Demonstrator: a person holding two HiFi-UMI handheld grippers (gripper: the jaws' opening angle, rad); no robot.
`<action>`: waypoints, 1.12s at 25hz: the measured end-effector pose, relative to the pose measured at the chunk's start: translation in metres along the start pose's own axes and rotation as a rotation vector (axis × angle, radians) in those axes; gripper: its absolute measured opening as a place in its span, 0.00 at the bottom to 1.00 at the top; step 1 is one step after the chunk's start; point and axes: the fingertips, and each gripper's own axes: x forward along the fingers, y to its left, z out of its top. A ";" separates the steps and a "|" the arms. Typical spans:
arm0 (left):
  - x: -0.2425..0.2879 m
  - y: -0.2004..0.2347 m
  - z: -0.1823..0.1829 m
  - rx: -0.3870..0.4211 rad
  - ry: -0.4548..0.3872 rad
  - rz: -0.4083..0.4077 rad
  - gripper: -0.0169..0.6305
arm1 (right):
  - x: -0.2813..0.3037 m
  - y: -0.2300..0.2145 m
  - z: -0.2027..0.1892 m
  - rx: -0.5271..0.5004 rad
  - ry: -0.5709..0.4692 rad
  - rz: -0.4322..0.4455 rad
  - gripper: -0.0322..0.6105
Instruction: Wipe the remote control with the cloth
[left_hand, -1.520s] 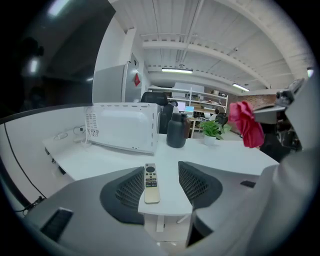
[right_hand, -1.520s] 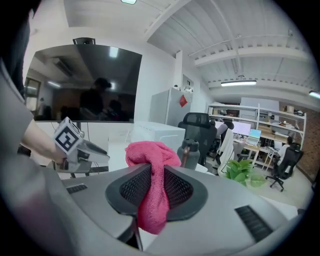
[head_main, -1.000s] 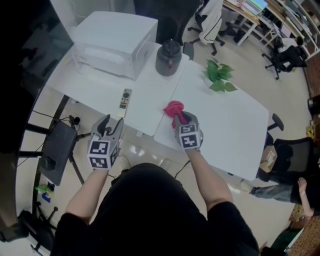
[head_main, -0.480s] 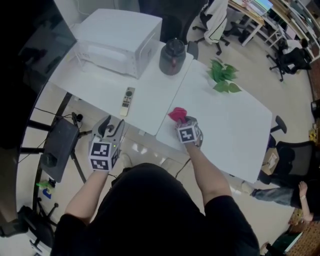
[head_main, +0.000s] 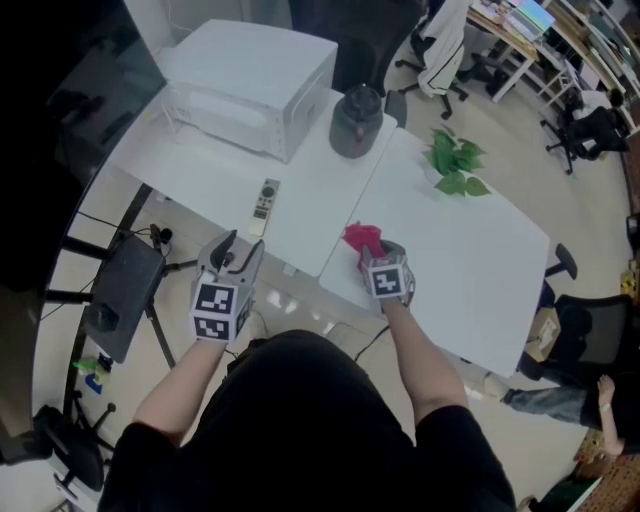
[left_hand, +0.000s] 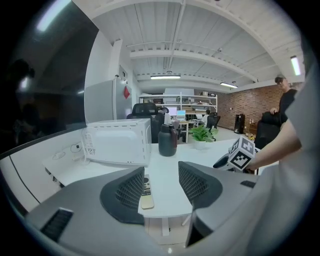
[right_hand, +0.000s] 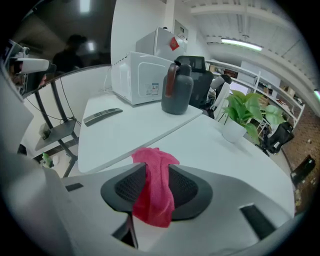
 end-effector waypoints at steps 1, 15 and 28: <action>0.001 -0.001 0.002 0.002 -0.005 -0.004 0.36 | -0.008 0.000 0.006 0.005 -0.033 0.004 0.28; -0.008 -0.046 0.066 0.083 -0.142 -0.134 0.36 | -0.202 0.082 0.171 -0.050 -0.616 0.161 0.28; -0.026 -0.068 0.090 0.155 -0.203 -0.200 0.36 | -0.247 0.119 0.182 -0.084 -0.765 0.228 0.27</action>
